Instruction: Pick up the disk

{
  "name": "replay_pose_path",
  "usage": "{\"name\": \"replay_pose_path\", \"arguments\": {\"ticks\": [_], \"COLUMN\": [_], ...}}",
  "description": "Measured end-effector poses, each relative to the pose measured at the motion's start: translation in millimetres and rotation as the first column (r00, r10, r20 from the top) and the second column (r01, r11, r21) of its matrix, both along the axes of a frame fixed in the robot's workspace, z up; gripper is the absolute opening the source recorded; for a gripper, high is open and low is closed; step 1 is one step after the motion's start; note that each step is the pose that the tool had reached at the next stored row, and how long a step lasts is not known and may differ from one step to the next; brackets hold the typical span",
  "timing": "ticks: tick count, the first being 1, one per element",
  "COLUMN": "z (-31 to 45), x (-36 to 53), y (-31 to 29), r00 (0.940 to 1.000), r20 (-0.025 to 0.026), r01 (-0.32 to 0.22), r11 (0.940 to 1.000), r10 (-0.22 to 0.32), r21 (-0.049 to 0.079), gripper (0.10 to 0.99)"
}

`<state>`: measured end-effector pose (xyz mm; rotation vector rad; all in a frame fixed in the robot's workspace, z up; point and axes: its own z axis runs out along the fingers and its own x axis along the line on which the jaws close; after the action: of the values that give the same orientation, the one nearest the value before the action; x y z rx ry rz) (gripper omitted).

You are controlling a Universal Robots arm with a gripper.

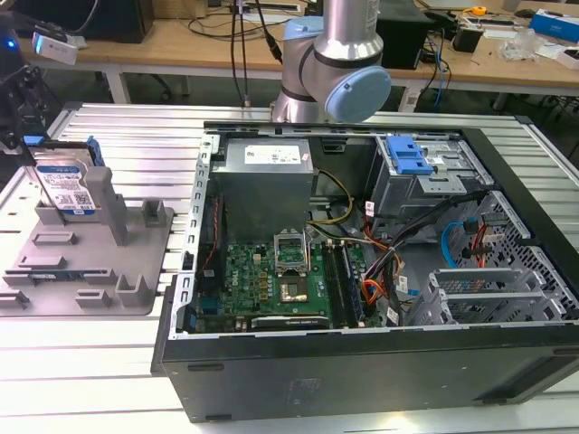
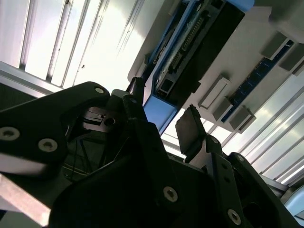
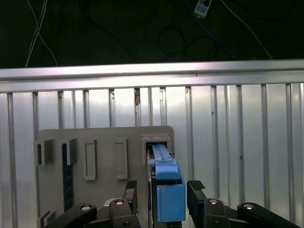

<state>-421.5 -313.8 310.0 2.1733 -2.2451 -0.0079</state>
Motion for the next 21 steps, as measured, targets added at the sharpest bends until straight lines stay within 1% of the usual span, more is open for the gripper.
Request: {"name": "replay_pose_path", "arguments": {"ticks": [2,3,4,5,19,21], "z": [-1.9,-2.4,-2.7,-3.4,-8.8,-9.3], "x": [0.0,0.0,0.0,0.0,0.0,0.0], "y": [0.0,0.0,0.0,0.0,0.0,0.0], "r00": [1.0000,1.0000,1.0000,1.0000,1.0000,1.0000], "r20": [0.0000,-0.0001,-0.0001,-0.0001,-0.0002,-0.0003], "r01": [0.000,0.000,0.000,0.000,-0.001,-0.001], "r11": [1.0000,1.0000,1.0000,1.0000,1.0000,1.0000], "r10": [0.000,0.000,0.000,0.000,0.001,0.001], "r21": [0.000,0.000,0.000,0.000,0.000,0.000], "gripper": [0.529,0.463,0.463,0.392,0.392,0.369]}}
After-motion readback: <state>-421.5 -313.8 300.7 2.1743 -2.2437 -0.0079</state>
